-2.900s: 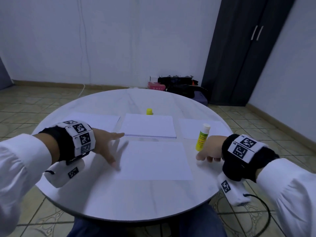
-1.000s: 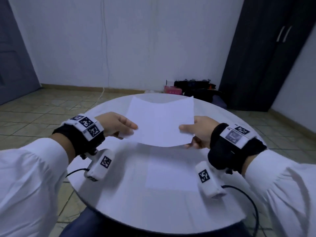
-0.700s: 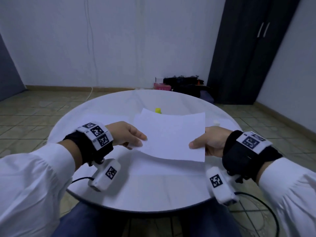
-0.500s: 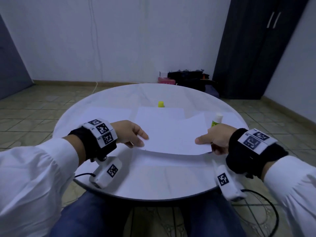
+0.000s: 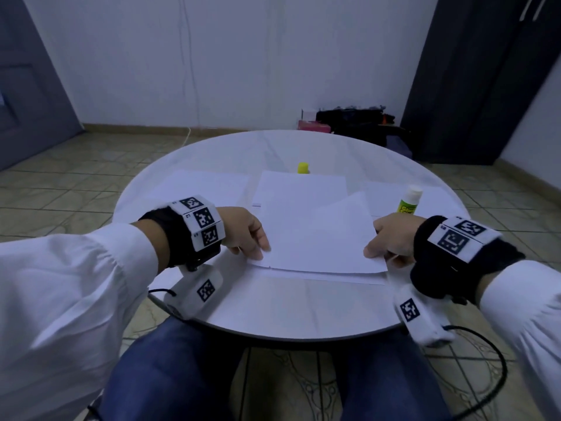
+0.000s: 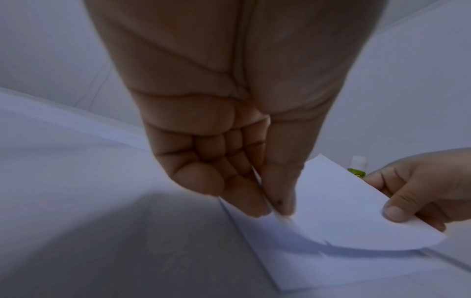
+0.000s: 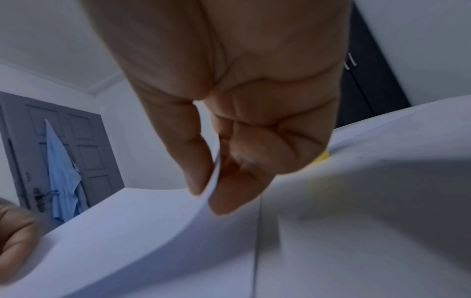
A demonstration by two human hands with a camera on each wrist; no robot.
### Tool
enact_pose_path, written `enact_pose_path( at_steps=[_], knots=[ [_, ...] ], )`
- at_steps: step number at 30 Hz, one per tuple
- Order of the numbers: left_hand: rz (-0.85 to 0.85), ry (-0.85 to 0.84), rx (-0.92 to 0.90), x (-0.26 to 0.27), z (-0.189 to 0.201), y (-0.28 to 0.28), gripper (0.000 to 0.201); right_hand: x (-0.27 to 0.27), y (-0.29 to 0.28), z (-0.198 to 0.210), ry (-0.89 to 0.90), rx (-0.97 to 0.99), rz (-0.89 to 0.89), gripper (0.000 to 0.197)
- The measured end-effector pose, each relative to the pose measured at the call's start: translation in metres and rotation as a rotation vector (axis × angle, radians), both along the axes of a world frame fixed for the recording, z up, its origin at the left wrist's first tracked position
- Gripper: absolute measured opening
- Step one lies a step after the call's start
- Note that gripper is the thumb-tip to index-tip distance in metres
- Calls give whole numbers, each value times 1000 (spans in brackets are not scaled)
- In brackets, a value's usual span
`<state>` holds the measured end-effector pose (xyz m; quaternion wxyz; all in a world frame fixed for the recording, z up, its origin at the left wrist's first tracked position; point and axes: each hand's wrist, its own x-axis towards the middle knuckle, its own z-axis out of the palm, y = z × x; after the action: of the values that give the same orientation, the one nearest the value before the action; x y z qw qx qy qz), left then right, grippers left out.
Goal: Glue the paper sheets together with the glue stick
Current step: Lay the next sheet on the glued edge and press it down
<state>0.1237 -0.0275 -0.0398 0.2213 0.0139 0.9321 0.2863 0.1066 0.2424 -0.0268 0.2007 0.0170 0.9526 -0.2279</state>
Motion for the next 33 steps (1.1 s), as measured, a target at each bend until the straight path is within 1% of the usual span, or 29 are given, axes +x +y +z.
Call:
enact_pose_path(
  at_steps=[2, 5, 7, 13, 16, 20, 33],
  knots=[
    [-15, -7, -10, 0, -1, 0, 18, 1, 1, -2, -20, -3, -5, 13],
    [-31, -15, -20, 1, -5, 0, 19, 1, 3, -7, -40, 38, 6, 24],
    [-32, -23, -23, 2, -7, 0, 19, -1, 3, -11, -49, 33, -7, 21],
    [-18, -21, -26, 4, -9, -3, 20, -5, 9, -14, -105, -60, -67, 9],
    [-20, -30, -12, 4, -9, -3, 20, -7, 9, -15, -122, -91, -91, 14],
    [-7, -31, 0, 5, -9, -4, 19, -8, 10, -18, -127, -127, -108, 15],
    [-15, -37, -22, 6, -8, -3, 20, -6, 9, -15, -121, -163, -105, 15]
  ],
)
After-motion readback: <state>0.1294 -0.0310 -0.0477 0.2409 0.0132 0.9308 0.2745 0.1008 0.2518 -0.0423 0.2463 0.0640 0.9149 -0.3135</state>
